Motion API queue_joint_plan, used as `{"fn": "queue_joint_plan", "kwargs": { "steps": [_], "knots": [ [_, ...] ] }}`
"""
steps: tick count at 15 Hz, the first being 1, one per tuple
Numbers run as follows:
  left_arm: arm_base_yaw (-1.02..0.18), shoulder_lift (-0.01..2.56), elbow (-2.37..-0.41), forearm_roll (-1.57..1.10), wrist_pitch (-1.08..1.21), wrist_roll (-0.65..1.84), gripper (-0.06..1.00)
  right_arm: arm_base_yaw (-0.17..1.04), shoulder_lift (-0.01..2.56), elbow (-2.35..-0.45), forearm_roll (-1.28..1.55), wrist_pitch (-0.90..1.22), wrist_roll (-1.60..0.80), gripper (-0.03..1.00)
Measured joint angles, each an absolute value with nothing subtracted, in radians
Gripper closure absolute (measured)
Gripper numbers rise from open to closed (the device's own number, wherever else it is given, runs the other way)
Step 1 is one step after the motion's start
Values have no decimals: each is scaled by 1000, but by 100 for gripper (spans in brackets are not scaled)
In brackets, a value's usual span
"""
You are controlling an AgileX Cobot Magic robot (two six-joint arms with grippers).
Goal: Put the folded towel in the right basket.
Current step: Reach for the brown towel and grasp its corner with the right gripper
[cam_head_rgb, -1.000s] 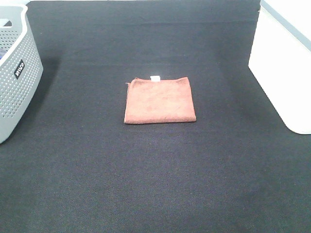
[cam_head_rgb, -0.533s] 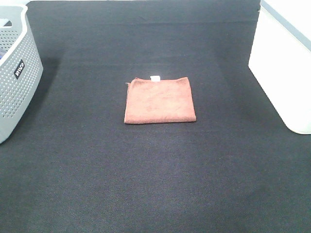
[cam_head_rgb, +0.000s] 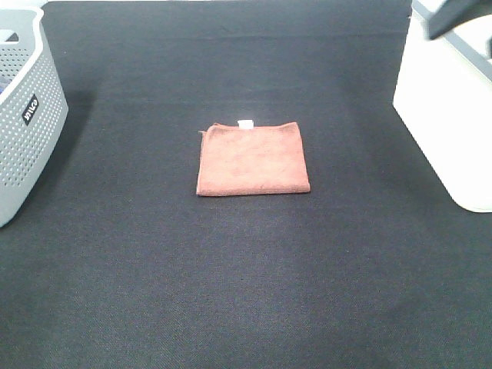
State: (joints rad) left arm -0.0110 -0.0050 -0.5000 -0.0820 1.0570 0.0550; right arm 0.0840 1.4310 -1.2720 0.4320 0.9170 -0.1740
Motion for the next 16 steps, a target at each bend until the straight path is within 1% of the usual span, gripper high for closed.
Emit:
{"fn": "queue_joint_plan", "kwargs": {
  "steps": [2,4,6,10,11,12,16],
  "knots": [
    [-11,-5,-500,-82,1057,55,7,174,1562,-1334,434,917,-191,24],
    [-11,-5,-500,-82,1057,55,7,221,1686,-1392,449,916,-193,24],
    [-11,-5,-500,-82,1057,55,7,228,1847,-1472,482,916,-185,24],
    [-11,-5,-500,-82,1057,55,7,228,2059,-1635,530,940,-180,24],
    [-11,-5,-500,-82,1057,55,7,228,2059,-1635,530,940,-180,24],
    [-11,-5,-500,-82,1057,55,7,228,2125,-1699,542,951,-183,24],
    [-11,-5,-500,-82,1057,55,7,228,2293,-1828,552,993,-202,24]
  ]
}}
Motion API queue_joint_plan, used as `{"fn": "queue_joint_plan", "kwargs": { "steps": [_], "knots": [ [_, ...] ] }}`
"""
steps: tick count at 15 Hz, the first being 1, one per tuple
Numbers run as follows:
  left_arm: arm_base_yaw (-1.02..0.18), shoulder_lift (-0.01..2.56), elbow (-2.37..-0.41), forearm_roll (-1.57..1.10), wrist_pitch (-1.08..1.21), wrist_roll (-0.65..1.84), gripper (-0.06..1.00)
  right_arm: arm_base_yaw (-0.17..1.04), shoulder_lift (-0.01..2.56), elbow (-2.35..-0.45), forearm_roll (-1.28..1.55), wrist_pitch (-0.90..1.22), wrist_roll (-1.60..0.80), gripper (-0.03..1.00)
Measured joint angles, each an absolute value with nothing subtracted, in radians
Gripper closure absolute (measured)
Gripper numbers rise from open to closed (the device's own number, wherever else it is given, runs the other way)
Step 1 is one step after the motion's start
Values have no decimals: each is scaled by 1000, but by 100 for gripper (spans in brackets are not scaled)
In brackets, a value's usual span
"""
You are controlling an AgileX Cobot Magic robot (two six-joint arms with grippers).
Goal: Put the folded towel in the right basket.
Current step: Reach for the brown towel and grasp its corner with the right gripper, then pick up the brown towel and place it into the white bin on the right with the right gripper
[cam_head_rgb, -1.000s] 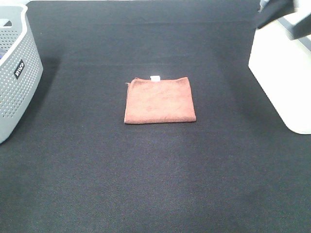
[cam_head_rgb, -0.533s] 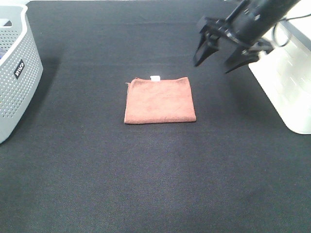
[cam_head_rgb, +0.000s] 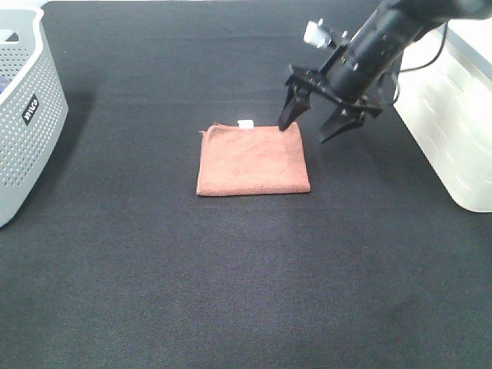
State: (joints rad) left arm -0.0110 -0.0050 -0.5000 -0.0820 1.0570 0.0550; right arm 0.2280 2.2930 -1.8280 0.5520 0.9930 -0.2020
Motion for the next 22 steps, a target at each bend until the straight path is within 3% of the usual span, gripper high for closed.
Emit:
{"fn": "queue_joint_plan", "kwargs": {
  "steps": [11,12,16,17,20,22],
  "knots": [
    [-11,-5,-500,-82,1057,55,7,227,2446,-1898,575,920,-206,28],
    [-11,-5,-500,-82,1057,55,7,227,2450,-1898,589,913,-223,31],
    [-11,-5,-500,-82,1057,55,7,227,2456,-1898,670,910,-272,70],
    [-11,-5,-500,-82,1057,55,7,227,2456,-1898,670,910,-272,70],
    [-11,-5,-500,-82,1057,55,7,227,2457,-1903,672,914,-274,96],
    [-11,-5,-500,-82,1057,55,7,227,2457,-1932,666,938,-274,97]
  ]
}}
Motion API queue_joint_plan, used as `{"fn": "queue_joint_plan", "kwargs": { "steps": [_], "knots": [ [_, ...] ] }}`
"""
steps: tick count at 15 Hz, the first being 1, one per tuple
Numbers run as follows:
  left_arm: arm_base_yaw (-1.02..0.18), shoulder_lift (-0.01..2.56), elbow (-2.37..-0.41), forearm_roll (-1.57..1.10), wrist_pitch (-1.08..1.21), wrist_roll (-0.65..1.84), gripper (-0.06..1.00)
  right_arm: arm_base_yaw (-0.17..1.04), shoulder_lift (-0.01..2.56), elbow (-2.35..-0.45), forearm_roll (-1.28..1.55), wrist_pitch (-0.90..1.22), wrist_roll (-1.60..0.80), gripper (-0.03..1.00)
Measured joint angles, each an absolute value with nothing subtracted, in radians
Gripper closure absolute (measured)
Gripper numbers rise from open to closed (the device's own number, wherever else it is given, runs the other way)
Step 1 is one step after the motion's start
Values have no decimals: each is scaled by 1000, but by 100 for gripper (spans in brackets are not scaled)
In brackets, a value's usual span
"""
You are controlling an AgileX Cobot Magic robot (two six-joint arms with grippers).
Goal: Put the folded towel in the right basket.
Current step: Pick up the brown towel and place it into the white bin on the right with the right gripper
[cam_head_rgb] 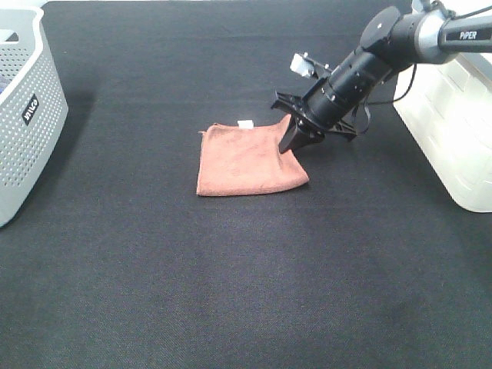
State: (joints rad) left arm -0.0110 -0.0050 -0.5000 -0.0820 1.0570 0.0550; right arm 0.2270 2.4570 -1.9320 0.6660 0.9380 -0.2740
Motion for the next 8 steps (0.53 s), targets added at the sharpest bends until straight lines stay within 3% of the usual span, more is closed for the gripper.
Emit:
{"fn": "queue_joint_plan", "kwargs": {
  "steps": [8],
  "knots": [
    [-11,-5,-500,-82,1057,55,7,228,2272,-2001,664,1021,-274,97]
  ]
}}
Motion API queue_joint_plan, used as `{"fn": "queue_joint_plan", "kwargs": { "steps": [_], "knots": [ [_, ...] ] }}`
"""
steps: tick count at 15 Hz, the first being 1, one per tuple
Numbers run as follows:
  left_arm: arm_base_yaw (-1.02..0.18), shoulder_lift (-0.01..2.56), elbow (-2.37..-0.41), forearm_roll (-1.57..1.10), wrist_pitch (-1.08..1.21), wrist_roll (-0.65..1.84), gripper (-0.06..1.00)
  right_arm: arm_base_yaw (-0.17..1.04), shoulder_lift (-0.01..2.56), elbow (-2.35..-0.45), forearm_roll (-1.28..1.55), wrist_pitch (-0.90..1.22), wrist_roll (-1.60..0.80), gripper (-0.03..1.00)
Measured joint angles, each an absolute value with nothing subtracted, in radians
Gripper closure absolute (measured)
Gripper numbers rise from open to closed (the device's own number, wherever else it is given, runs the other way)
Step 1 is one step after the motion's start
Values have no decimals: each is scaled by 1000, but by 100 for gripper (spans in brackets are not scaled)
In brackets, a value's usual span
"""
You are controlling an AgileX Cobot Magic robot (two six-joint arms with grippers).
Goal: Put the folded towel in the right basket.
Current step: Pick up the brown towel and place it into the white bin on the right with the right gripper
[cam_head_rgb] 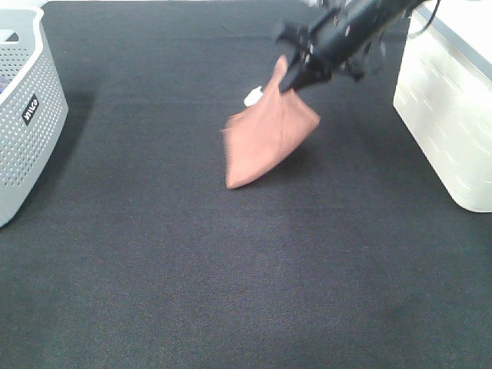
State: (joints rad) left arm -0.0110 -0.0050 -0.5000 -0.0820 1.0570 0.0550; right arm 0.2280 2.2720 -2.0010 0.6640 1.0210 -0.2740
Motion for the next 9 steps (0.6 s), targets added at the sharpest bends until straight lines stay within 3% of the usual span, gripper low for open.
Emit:
{"fn": "queue_joint_plan", "kwargs": {
  "steps": [4,9],
  "knots": [
    [-11,-5,-500,-82,1057,55,7,228,2106,-2023,630,1084,-273,97],
    [-11,-5,-500,-82,1057,55,7,226,1895,-2023,264,1125,-157,97]
  ]
}}
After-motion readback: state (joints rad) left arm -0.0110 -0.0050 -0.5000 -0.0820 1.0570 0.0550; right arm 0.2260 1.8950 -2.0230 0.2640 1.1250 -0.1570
